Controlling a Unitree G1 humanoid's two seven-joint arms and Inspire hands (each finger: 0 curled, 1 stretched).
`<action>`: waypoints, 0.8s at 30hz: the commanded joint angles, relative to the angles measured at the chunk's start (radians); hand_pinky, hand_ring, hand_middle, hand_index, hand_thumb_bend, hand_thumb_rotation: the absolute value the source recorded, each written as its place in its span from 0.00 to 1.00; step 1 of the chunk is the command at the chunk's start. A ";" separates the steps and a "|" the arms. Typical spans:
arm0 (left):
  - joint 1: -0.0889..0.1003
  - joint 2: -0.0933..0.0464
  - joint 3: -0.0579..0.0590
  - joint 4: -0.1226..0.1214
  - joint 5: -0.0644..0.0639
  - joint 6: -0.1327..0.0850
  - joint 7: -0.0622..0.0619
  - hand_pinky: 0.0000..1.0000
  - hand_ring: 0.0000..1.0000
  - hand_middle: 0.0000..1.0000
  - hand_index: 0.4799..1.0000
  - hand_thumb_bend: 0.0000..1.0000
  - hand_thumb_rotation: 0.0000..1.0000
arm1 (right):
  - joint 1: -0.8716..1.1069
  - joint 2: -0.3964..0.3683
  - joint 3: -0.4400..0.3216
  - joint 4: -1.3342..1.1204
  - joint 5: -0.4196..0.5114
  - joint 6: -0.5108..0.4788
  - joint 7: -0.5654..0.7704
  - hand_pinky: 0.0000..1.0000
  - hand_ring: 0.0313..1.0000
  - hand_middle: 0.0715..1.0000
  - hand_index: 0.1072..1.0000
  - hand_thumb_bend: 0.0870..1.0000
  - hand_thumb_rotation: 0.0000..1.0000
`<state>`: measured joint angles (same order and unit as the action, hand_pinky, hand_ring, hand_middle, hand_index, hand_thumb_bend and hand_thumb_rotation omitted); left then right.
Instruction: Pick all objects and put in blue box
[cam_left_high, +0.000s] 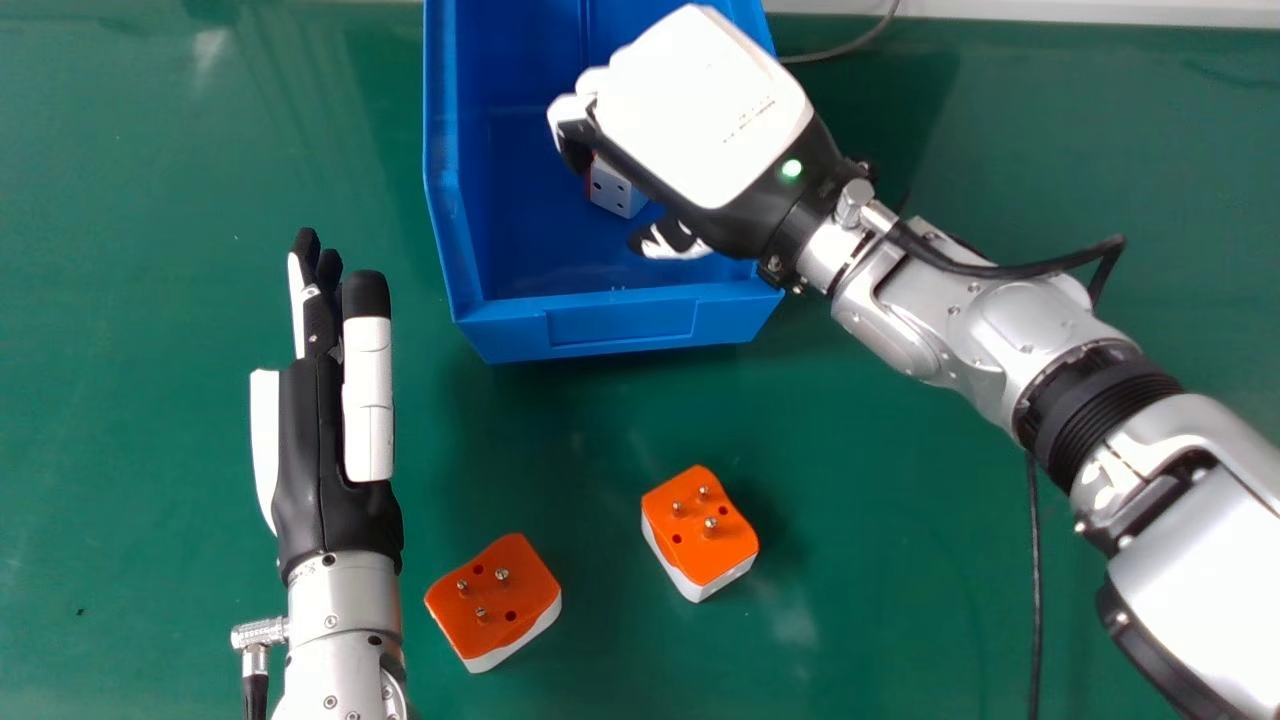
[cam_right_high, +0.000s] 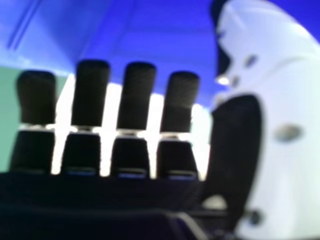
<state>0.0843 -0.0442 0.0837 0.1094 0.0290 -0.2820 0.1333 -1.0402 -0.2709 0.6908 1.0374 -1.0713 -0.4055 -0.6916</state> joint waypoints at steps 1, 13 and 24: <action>0.001 -0.001 -0.005 -0.011 0.005 -0.016 0.000 1.00 1.00 1.00 1.00 0.90 1.00 | 0.022 -0.034 -0.059 -0.103 0.061 -0.012 -0.044 0.30 0.43 0.49 0.45 0.45 0.00; 0.006 -0.006 -0.009 -0.026 0.006 -0.012 0.000 1.00 1.00 1.00 1.00 0.90 1.00 | 0.506 -0.171 -0.338 -0.897 0.240 -0.013 0.046 0.31 0.43 0.49 0.46 0.45 0.00; -0.007 0.006 0.002 -0.019 0.000 -0.010 -0.003 1.00 1.00 1.00 1.00 0.90 1.00 | 0.886 -0.122 -0.475 -1.414 0.358 0.081 0.322 0.31 0.44 0.48 0.45 0.45 0.00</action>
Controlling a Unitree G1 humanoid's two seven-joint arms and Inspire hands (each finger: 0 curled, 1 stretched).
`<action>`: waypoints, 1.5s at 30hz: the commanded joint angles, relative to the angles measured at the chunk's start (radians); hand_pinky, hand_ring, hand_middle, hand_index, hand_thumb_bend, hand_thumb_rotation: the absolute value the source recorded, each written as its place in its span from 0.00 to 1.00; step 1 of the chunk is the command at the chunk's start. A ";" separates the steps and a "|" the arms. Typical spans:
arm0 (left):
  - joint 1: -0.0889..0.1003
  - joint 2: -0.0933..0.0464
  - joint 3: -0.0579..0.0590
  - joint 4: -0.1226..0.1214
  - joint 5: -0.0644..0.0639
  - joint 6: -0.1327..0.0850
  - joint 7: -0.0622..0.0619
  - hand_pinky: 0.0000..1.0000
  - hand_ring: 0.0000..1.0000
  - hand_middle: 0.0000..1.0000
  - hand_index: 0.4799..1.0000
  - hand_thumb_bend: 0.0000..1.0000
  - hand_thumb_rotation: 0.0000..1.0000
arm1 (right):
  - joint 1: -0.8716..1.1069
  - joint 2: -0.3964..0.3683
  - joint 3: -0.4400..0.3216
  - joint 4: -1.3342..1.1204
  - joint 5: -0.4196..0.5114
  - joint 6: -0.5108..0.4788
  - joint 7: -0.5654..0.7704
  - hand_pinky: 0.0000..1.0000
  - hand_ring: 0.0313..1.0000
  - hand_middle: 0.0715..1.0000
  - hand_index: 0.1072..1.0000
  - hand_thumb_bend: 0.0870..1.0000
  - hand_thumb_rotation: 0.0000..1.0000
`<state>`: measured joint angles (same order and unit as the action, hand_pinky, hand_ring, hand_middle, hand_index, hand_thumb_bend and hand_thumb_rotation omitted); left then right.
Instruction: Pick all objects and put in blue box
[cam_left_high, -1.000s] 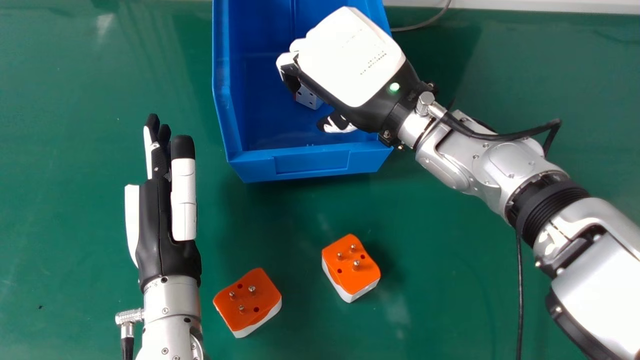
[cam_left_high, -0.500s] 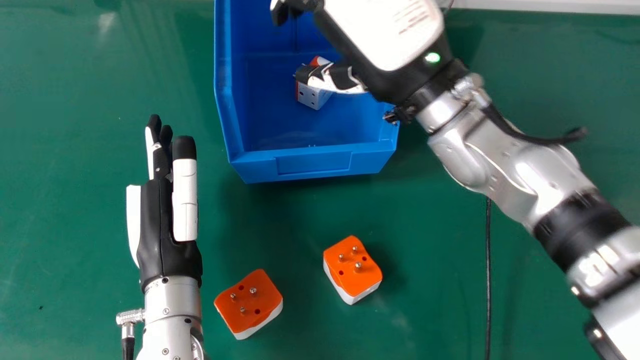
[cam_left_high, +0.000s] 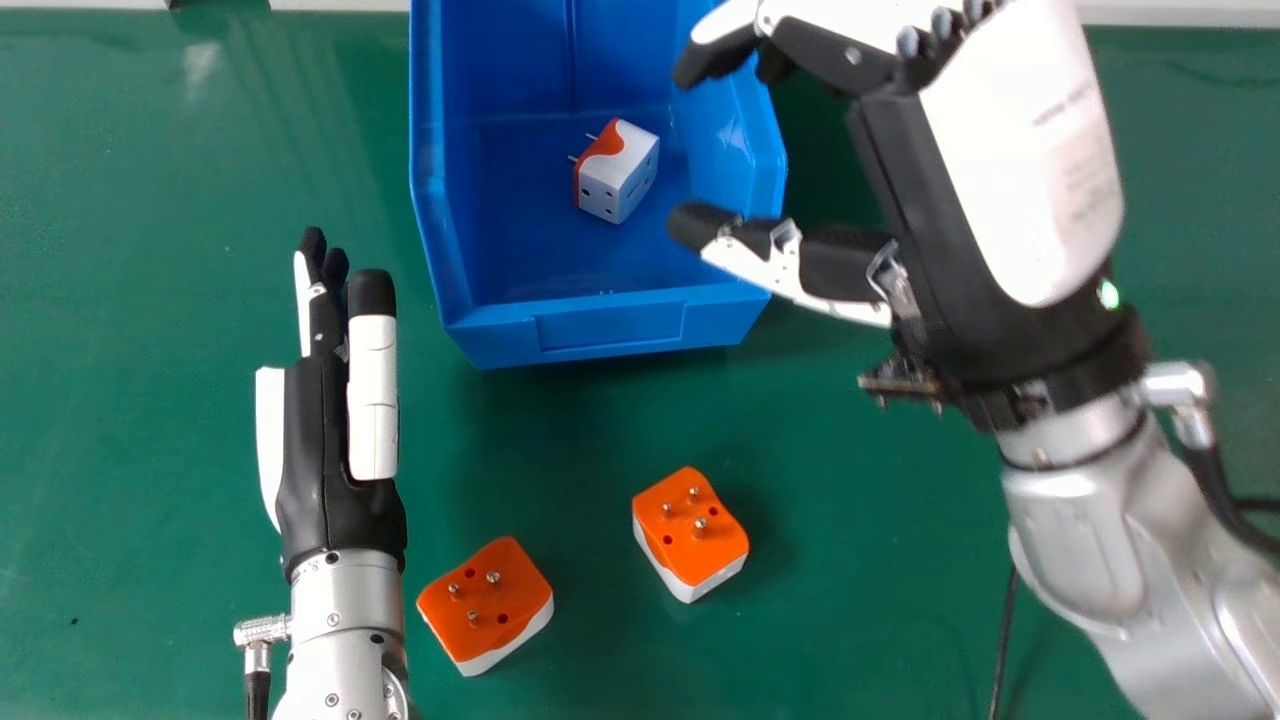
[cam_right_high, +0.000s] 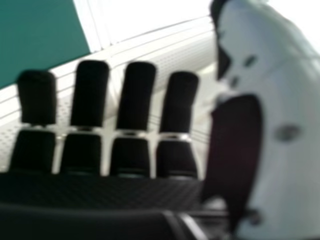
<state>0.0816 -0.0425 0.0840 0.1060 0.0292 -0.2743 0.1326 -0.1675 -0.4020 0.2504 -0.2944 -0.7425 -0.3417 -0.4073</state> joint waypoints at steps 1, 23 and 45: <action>-0.005 0.006 0.003 -0.014 -0.005 -0.022 -0.006 1.00 1.00 1.00 1.00 0.90 1.00 | 0.031 0.013 -0.045 -0.121 0.039 0.036 0.078 0.32 0.43 0.49 0.45 0.45 0.00; -0.003 0.035 0.029 -0.029 -0.045 -0.001 -0.055 1.00 1.00 1.00 1.00 0.90 1.00 | 0.040 -0.192 -0.064 -0.662 0.053 0.654 1.220 0.31 0.42 0.49 0.44 0.45 0.00; -0.015 0.056 0.032 -0.014 -0.037 0.001 -0.063 1.00 1.00 1.00 1.00 0.89 1.00 | -0.060 -0.145 0.020 -0.702 -0.217 0.747 1.570 0.80 0.85 0.87 0.84 0.85 0.13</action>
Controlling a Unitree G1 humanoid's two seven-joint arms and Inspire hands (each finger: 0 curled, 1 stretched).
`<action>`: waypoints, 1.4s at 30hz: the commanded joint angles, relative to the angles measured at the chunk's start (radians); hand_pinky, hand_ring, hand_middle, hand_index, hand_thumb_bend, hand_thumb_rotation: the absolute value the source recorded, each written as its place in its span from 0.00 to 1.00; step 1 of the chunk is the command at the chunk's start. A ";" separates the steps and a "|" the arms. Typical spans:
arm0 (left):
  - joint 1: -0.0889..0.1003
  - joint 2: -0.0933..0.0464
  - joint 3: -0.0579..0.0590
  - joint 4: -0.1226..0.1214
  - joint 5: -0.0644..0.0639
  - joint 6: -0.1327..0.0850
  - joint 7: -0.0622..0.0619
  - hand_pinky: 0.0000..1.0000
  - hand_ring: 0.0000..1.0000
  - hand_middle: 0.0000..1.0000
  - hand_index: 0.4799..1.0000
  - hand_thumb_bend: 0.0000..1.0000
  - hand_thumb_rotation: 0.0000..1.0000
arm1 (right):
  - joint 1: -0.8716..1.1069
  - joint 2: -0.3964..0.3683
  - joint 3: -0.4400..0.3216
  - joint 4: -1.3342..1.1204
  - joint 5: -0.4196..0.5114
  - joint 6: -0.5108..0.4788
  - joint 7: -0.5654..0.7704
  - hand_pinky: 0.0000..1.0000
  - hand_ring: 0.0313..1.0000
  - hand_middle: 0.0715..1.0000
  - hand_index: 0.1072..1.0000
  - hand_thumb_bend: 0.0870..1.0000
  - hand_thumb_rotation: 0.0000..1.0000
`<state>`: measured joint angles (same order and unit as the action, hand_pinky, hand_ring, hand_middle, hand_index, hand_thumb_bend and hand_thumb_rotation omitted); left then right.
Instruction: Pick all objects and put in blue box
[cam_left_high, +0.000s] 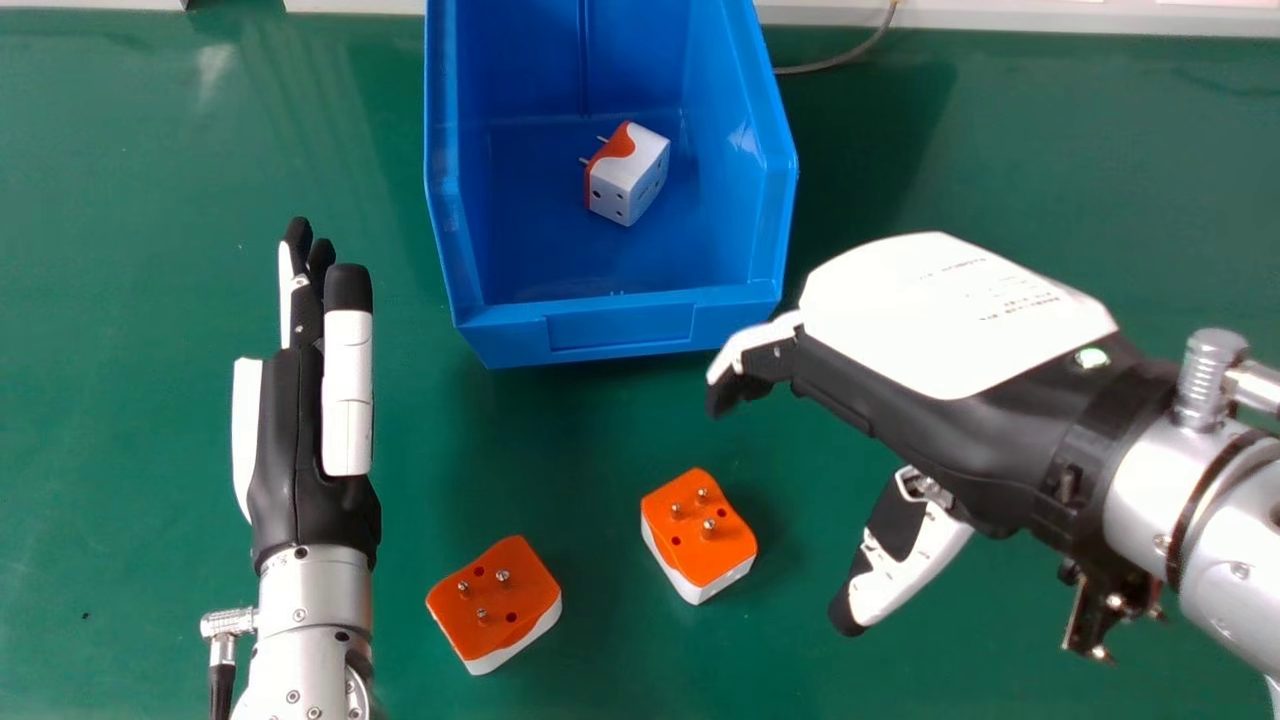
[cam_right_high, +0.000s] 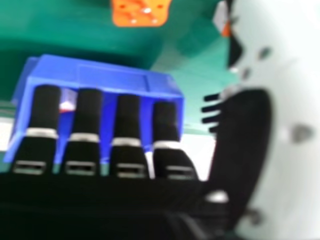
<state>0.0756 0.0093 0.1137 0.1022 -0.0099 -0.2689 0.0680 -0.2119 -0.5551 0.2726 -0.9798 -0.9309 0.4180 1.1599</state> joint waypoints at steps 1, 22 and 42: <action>-0.009 0.004 0.002 -0.010 0.002 -0.005 0.002 1.00 1.00 1.00 1.00 0.90 1.00 | -0.016 0.014 -0.002 -0.016 -0.035 -0.015 0.007 0.84 0.88 0.89 0.87 0.88 0.14; -0.007 0.003 0.002 -0.010 -0.005 -0.009 -0.002 1.00 1.00 1.00 1.00 0.90 1.00 | -0.005 0.116 0.047 0.078 0.016 -0.089 -0.030 0.92 0.97 0.98 0.98 0.98 0.14; -0.011 0.003 0.004 -0.009 -0.001 -0.004 0.005 1.00 1.00 1.00 1.00 0.90 1.00 | 0.053 0.158 0.146 0.163 -0.020 -0.225 -0.130 0.80 0.90 0.92 0.94 0.98 0.09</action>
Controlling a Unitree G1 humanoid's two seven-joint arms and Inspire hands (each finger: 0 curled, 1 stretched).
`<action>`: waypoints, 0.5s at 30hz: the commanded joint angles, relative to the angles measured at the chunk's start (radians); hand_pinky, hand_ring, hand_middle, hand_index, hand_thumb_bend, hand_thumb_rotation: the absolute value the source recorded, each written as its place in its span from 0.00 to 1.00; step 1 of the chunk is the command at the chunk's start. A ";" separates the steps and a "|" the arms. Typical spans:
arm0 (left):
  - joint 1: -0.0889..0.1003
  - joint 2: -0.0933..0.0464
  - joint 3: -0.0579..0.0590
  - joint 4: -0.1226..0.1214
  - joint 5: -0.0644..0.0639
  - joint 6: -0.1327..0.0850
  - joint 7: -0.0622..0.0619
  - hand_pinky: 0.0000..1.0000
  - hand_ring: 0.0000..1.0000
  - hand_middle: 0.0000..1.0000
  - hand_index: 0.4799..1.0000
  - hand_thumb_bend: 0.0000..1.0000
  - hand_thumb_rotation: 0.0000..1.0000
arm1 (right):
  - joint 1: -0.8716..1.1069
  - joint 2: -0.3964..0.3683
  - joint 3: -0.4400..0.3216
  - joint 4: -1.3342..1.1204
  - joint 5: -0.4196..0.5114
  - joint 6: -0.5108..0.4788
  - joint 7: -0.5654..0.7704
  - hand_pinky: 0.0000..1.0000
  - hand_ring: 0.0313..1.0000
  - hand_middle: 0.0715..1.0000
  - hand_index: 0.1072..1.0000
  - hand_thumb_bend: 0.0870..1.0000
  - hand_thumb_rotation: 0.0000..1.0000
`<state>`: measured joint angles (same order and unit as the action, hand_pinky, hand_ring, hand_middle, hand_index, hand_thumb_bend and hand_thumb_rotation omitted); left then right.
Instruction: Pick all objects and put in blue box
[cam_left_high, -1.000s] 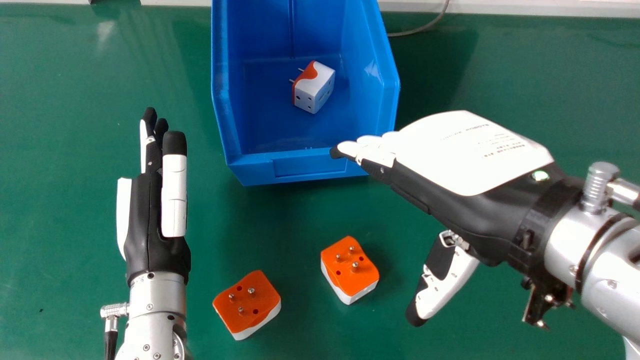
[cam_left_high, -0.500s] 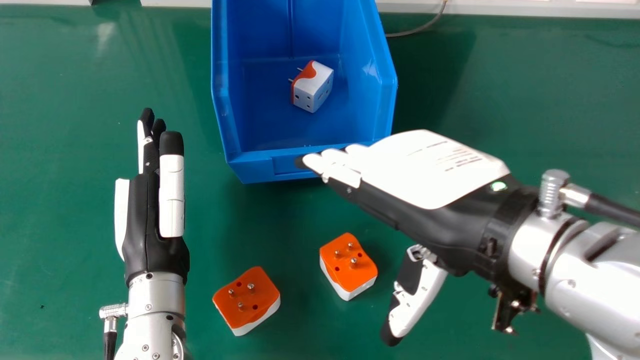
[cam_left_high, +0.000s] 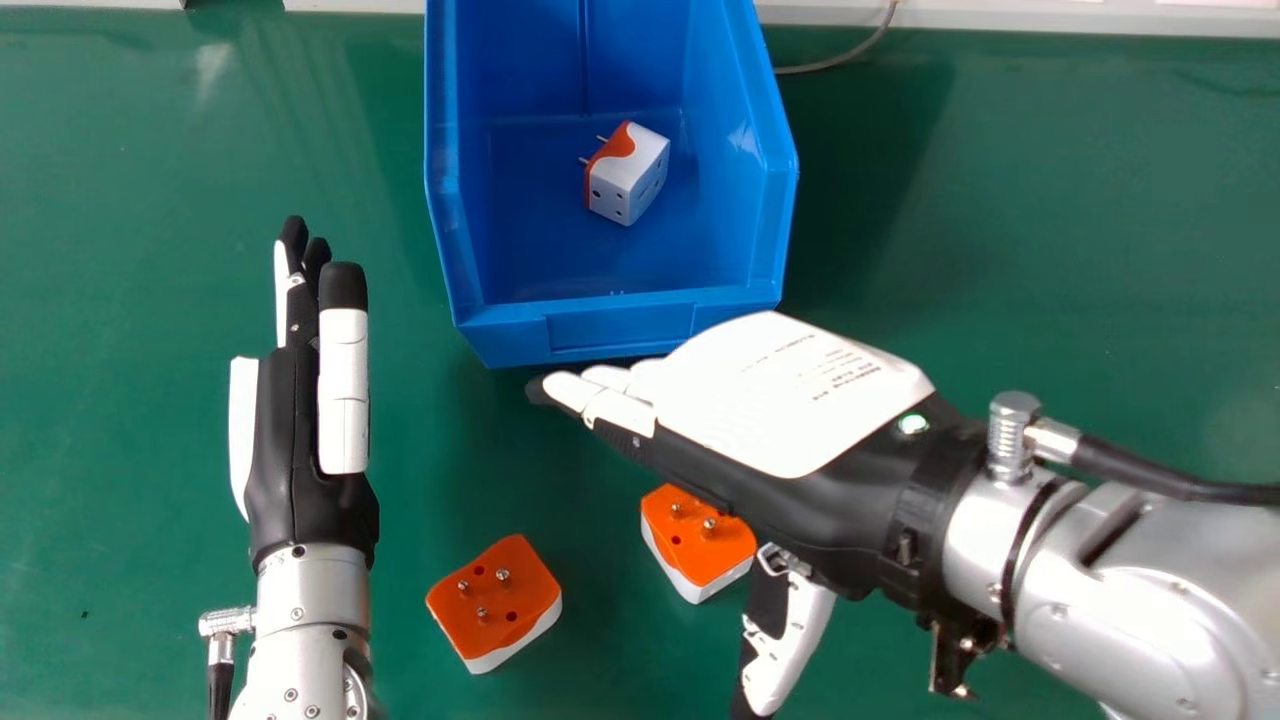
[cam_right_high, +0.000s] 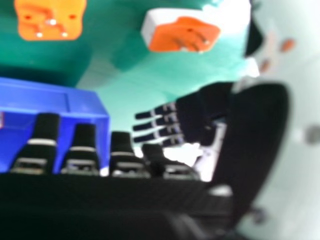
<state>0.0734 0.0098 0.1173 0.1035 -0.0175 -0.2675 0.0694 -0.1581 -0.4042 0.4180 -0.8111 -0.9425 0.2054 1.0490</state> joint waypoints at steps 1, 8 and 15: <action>-0.009 0.004 0.000 -0.010 0.006 -0.005 0.002 1.00 1.00 1.00 1.00 0.90 1.00 | 0.000 0.009 0.002 -0.001 -0.011 -0.015 -0.021 0.78 0.88 0.91 0.93 0.98 0.08; -0.008 0.001 0.000 -0.013 0.007 -0.007 0.006 1.00 1.00 1.00 1.00 0.90 1.00 | -0.001 0.012 -0.001 0.028 -0.010 -0.024 -0.029 0.74 0.84 0.88 0.90 0.97 0.06; -0.005 -0.001 0.000 -0.019 0.002 -0.005 0.002 1.00 1.00 1.00 1.00 0.90 1.00 | -0.009 0.009 -0.006 0.058 -0.011 -0.033 -0.034 0.71 0.81 0.86 0.88 0.96 0.05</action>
<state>0.0734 0.0099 0.1184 0.1034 -0.0166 -0.2676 0.0691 -0.1511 -0.3977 0.4248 -0.7476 -0.9469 0.1842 1.0343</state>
